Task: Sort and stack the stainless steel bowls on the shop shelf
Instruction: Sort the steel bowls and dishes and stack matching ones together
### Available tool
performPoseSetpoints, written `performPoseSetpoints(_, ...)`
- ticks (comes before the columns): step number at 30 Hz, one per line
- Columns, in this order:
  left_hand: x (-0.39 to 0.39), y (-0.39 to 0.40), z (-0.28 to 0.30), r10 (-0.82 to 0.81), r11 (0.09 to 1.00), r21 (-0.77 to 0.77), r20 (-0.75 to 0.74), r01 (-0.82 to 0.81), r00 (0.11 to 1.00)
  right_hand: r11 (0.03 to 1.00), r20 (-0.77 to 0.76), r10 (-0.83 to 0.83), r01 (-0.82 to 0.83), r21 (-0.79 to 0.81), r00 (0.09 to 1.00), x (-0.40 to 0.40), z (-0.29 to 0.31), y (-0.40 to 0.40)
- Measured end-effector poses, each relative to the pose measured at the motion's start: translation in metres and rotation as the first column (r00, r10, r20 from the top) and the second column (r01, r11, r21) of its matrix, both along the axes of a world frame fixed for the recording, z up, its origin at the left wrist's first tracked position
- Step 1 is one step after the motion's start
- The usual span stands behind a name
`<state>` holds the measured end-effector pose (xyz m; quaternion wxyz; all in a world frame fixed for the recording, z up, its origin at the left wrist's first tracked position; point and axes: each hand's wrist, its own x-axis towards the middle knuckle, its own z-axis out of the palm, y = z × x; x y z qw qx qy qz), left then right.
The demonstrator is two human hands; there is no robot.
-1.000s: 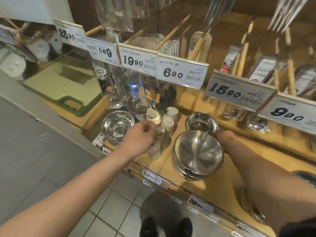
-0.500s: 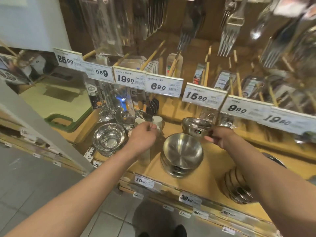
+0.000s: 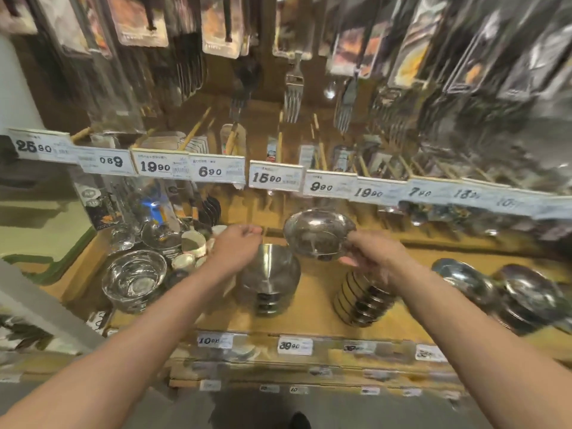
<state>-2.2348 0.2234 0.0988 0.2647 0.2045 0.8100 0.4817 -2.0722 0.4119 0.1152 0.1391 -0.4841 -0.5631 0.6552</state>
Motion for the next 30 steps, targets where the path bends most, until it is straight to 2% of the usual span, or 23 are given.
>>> performPoseSetpoints(3,0.005,0.004,0.003,-0.033,0.999,0.012,-0.018,0.033,0.999,0.999,-0.005,-0.006,0.006,0.034,1.000,0.055,0.013,0.006)
performPoseSetpoints(6,0.019,0.017,0.005,-0.030,0.997,0.073,0.041,0.026,0.999,0.996,-0.001,-0.059,0.059,0.071,0.998,0.107,0.014,0.018)
performPoseSetpoints(9,0.047,0.039,0.006,-0.093,0.992,0.090,0.059,0.088,0.994,0.992,-0.009,-0.111,0.112,0.063,0.994,0.151,0.009,0.031)
performPoseSetpoints(16,0.135,0.106,0.006,-0.219,0.972,0.112,0.108,0.207,0.970,0.977,-0.080,-0.211,0.207,-0.055,0.974,0.224,0.001,0.076)
performPoseSetpoints(19,0.182,0.147,0.005,-0.208,0.975,0.108,0.151,0.193,0.967,0.978,-0.081,-0.203,0.199,-0.054,0.976,0.257,-0.001,0.108)
performPoseSetpoints(23,0.253,0.207,0.006,-0.272,0.961,0.113,0.199,0.253,0.942,0.982,-0.111,-0.183,0.177,-0.063,0.977,0.292,-0.007,0.151)
performPoseSetpoints(26,0.286,0.237,0.006,-0.226,0.973,0.087,0.200,0.213,0.953,0.985,-0.110,-0.164,0.157,-0.074,0.980,0.307,-0.014,0.172)
performPoseSetpoints(30,0.304,0.250,-0.002,-0.141,0.990,0.047,0.121,0.137,0.983,0.991,-0.120,-0.099,0.087,-0.103,0.988,0.315,-0.024,0.190)
